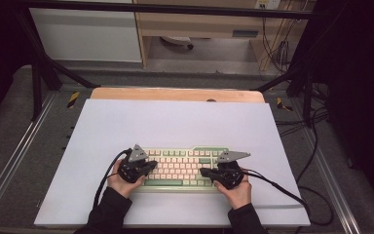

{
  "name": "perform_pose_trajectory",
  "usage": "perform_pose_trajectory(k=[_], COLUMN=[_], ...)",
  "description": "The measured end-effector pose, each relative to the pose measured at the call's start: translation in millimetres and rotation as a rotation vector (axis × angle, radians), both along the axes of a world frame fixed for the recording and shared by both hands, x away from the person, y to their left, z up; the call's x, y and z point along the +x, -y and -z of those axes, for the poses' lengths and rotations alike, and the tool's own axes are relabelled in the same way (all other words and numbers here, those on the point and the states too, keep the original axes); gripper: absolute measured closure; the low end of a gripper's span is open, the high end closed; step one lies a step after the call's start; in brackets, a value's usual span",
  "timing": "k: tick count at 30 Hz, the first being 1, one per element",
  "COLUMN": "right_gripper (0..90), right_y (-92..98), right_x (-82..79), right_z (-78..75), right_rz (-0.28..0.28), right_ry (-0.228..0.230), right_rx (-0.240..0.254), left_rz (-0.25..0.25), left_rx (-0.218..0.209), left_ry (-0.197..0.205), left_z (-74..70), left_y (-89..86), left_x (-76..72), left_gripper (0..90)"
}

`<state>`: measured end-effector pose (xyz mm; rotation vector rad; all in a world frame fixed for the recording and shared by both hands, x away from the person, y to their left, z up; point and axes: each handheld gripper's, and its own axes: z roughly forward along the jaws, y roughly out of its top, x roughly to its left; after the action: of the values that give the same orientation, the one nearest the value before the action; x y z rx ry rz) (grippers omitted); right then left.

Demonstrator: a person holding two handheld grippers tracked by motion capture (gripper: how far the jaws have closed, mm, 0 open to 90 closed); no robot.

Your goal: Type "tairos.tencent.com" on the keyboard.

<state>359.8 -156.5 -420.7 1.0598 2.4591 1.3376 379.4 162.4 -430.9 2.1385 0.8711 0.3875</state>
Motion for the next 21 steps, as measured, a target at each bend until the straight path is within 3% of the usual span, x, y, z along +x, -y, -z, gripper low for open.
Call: perform_pose_trajectory(k=[21], right_gripper=[90.0], right_y=[0.6], right_x=[-1.4], right_z=[-3.1], right_rz=[0.003], right_ry=[0.004], right_rx=[0.022], left_rz=[0.000], left_rx=[-0.047], left_ry=[0.010], left_z=[-10.8], left_y=[-19.2], left_x=[-16.3], left_gripper=[90.0])
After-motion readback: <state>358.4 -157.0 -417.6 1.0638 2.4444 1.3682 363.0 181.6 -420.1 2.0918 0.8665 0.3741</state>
